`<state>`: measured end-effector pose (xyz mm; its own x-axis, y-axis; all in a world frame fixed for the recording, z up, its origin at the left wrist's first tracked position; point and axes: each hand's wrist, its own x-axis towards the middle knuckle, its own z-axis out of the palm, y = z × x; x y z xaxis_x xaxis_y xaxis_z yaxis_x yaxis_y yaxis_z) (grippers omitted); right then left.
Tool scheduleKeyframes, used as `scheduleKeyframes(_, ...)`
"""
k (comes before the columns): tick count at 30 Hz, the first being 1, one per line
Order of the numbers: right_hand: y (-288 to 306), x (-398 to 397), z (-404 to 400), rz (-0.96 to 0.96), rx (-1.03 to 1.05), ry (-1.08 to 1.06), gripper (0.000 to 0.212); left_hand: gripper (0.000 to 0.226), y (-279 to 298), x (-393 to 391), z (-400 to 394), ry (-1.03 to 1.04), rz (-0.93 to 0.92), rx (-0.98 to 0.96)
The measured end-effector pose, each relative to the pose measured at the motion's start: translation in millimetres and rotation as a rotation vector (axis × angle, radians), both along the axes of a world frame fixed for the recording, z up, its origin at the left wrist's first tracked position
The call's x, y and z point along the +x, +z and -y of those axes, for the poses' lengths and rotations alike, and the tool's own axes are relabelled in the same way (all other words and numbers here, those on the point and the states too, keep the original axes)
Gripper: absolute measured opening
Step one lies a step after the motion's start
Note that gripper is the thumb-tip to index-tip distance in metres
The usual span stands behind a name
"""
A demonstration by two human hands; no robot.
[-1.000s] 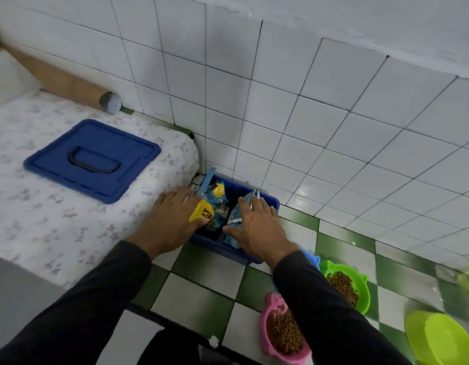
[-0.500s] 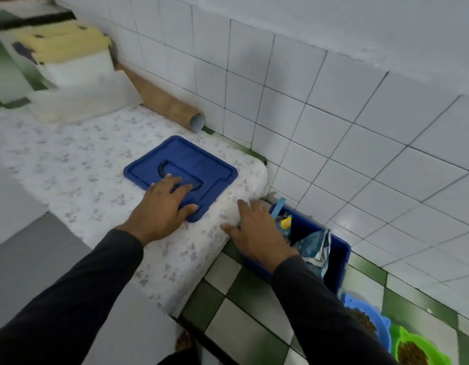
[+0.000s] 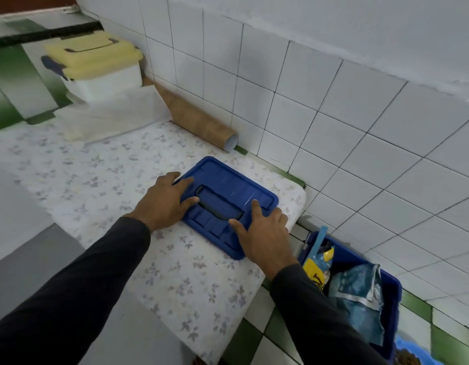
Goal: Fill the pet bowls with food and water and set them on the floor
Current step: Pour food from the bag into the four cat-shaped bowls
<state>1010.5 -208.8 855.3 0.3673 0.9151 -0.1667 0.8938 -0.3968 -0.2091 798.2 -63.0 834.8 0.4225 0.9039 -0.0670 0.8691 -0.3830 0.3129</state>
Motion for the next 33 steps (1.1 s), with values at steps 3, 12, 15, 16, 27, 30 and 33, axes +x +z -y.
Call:
scheduleKeyframes(3,1.1,-4.1,-4.9,0.019,-0.018,-0.037,0.085,0.068,-3.3,1.4,-18.3,-0.023,-0.08,0.02)
scheduleKeyframes(12,-8.6,-8.8,-11.3,0.075,-0.011,-0.072,0.083,0.064,-9.6,13.5,-35.7,-0.074,-0.109,0.089)
scheduleKeyframes(15,-15.3,-9.2,-13.8,0.07,0.025,-0.087,0.081,0.062,-9.0,16.7,-38.8,-0.052,-0.047,0.054)
scheduleKeyframes(16,-17.1,-8.0,-14.5,0.062,0.037,-0.09,0.08,0.061,-7.9,18.2,-40.0,-0.038,-0.018,0.031)
scheduleKeyframes(27,-22.5,38.1,23.0,-0.214,0.314,-0.285,0.059,0.066,-2.9,68.3,-5.0,-0.019,0.232,-0.097)
scheduleKeyframes(30,-22.4,58.9,47.0,-0.255,0.385,-0.36,0.052,0.066,-4.7,94.4,15.7,-0.066,0.278,-0.103)
scheduleKeyframes(33,-24.3,82.1,73.0,-0.275,0.392,-0.435,0.049,0.064,-9.1,121.1,38.2,-0.129,0.325,-0.08)
